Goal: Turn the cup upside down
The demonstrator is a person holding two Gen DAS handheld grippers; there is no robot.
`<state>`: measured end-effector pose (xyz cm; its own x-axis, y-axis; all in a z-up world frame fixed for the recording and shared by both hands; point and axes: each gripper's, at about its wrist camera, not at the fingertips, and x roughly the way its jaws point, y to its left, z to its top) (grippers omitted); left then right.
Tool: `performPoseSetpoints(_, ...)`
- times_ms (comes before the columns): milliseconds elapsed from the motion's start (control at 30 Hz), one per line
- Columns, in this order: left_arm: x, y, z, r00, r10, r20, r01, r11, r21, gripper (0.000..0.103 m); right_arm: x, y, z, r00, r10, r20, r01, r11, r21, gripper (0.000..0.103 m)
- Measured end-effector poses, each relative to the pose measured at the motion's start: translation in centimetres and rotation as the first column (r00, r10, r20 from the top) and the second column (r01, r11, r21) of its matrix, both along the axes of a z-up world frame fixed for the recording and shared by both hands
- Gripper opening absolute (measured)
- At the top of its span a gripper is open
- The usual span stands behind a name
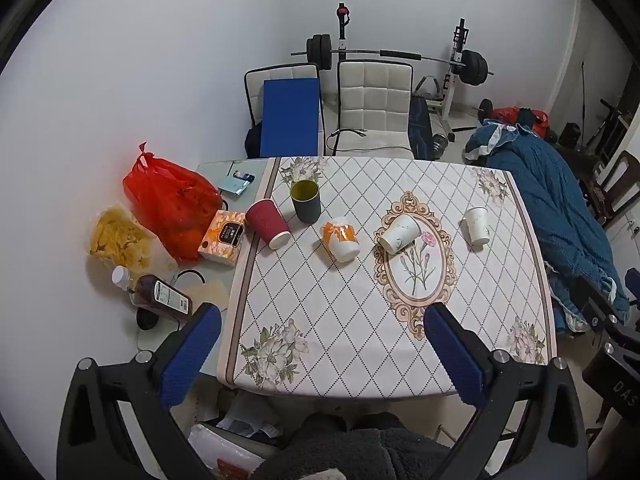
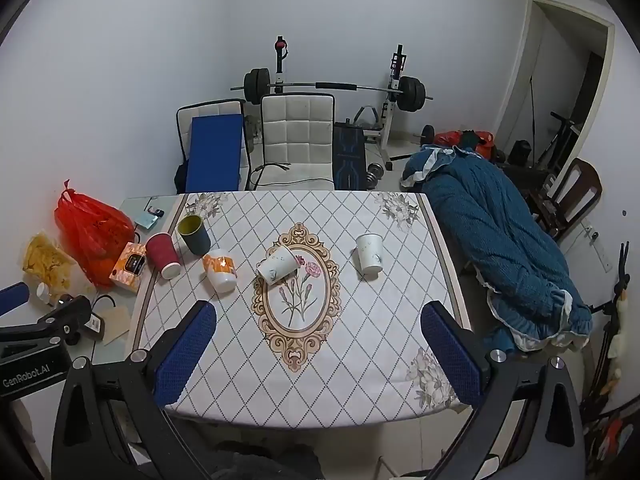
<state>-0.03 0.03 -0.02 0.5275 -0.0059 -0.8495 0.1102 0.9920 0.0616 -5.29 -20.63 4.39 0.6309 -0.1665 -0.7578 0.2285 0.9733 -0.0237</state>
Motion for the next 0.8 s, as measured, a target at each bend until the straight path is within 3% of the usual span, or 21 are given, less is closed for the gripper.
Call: performPoseSetpoints(800,0.2,-0.6,0.9,1.0,0.003,0.009,-0.003,1.0,-0.001,0.103,-0.1,0.2,0.2,1.0,-0.001,-0.001,0.001,1.0,0.007,0.103)
